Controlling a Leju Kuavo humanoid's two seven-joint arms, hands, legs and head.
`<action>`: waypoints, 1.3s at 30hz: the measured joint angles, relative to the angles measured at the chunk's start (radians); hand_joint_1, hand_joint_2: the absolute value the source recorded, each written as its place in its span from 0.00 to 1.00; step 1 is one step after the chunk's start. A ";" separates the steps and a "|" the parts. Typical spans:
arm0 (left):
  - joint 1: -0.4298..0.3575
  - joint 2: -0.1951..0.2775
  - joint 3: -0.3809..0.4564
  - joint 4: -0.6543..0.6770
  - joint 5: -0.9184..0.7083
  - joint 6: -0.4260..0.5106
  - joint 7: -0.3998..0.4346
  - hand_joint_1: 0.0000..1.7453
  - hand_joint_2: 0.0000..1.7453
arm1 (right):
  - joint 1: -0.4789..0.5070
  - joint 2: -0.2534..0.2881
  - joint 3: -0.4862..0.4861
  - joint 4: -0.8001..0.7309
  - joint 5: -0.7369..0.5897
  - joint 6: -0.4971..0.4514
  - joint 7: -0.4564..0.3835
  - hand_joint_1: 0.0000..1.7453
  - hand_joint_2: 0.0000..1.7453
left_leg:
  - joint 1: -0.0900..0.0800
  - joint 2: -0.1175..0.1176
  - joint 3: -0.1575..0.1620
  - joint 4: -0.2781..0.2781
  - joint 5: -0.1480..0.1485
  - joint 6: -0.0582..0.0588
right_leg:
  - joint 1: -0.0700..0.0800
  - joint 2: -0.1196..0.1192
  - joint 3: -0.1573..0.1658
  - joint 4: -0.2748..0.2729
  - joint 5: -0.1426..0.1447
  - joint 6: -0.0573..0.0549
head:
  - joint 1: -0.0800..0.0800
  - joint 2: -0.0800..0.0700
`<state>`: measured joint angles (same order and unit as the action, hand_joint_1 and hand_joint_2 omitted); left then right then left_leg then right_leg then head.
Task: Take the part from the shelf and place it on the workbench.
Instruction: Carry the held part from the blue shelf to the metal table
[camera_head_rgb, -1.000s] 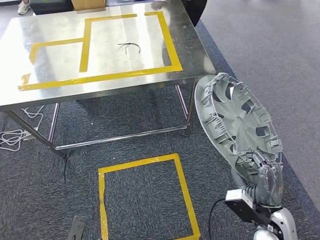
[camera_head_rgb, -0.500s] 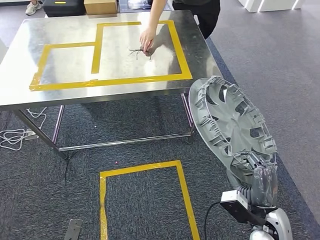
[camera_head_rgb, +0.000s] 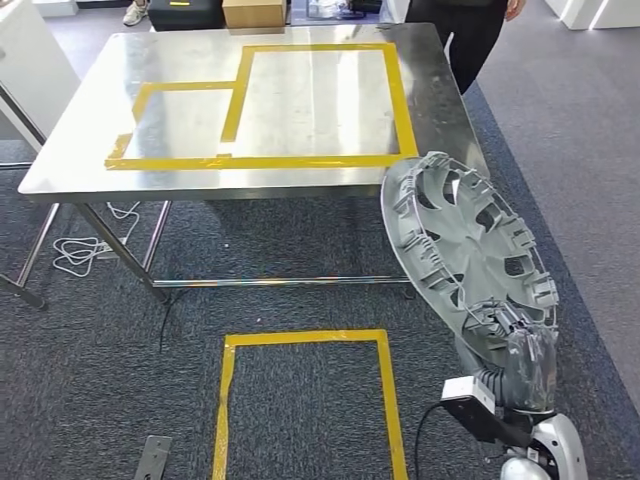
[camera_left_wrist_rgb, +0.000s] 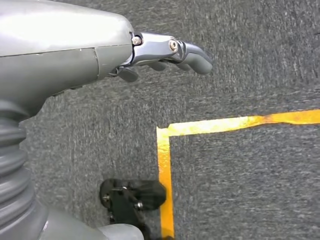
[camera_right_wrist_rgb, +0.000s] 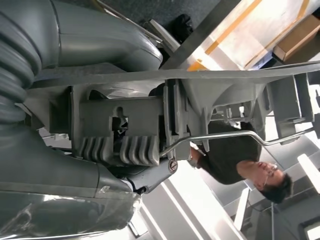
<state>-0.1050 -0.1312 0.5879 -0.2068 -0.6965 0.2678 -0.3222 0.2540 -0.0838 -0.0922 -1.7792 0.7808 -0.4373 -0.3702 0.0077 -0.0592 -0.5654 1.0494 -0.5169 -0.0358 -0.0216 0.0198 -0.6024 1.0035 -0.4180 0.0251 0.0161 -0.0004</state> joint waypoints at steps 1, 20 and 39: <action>-0.002 0.000 0.000 0.000 -0.002 0.000 0.000 0.00 1.00 | -0.001 0.000 0.001 0.000 0.000 0.000 0.000 1.00 1.00 | -0.001 0.024 -0.036 0.066 -0.031 -0.004 | 0.001 -0.011 0.001 0.000 -0.002 -0.004 | -0.004 0.000; -0.008 -0.004 0.000 0.000 -0.009 0.000 0.000 0.00 1.00 | -0.014 0.000 0.022 0.007 0.000 -0.002 0.001 1.00 1.00 | -0.006 0.007 -0.007 -0.066 0.086 0.055 | 0.012 -0.024 -0.113 0.288 -0.140 0.042 | 0.008 0.000; -0.007 -0.005 0.001 0.000 -0.015 -0.001 0.000 0.00 1.00 | -0.026 -0.003 0.022 0.012 -0.057 0.021 -0.008 1.00 1.00 | -0.005 0.024 -0.072 0.015 0.092 0.011 | 0.006 0.012 0.017 0.016 -0.033 -0.001 | -0.006 0.000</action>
<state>-0.1123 -0.1358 0.5886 -0.2071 -0.7111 0.2670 -0.3223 0.2279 -0.0866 -0.0702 -1.7675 0.7239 -0.4167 -0.3785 0.0022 -0.0347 -0.6370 1.0644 -0.4249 -0.0245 -0.0154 0.0317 -0.5852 1.0197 -0.4507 0.0245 0.0099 -0.0004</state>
